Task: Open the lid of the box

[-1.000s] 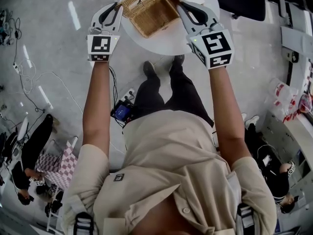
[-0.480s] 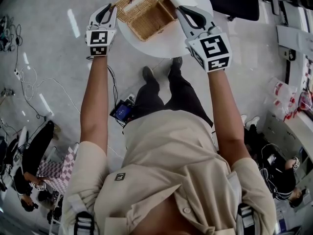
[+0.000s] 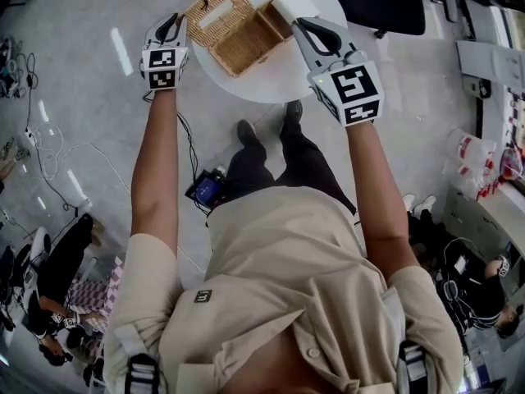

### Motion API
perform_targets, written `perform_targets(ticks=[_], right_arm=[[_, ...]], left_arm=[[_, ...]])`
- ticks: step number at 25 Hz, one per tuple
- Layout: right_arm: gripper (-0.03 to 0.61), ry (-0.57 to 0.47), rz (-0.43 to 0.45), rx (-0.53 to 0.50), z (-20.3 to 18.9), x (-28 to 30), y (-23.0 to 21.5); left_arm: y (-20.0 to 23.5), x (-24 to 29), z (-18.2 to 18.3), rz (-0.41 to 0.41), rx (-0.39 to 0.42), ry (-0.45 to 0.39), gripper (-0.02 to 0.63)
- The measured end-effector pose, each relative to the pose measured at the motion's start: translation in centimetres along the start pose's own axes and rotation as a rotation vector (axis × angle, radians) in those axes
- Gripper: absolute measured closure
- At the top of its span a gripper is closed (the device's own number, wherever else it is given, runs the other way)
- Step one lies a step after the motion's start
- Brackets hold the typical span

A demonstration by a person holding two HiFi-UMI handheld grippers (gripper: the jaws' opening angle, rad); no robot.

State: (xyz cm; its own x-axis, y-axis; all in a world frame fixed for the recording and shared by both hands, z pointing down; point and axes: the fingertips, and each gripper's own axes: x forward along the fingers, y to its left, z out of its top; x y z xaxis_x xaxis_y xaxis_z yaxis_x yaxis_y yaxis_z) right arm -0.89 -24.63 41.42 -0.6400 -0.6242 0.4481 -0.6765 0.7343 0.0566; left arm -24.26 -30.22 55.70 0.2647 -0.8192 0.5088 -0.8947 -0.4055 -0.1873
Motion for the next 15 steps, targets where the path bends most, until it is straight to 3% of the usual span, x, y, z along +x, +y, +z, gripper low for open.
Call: perform_targets(ticks=[15], right_arm=[[0.565, -0.041, -0.025, -0.061, 4.2, -2.8, 1.0]], left_arm=[[1.2, 0.7, -2.0, -0.030, -0.045, 0.140, 0.568]])
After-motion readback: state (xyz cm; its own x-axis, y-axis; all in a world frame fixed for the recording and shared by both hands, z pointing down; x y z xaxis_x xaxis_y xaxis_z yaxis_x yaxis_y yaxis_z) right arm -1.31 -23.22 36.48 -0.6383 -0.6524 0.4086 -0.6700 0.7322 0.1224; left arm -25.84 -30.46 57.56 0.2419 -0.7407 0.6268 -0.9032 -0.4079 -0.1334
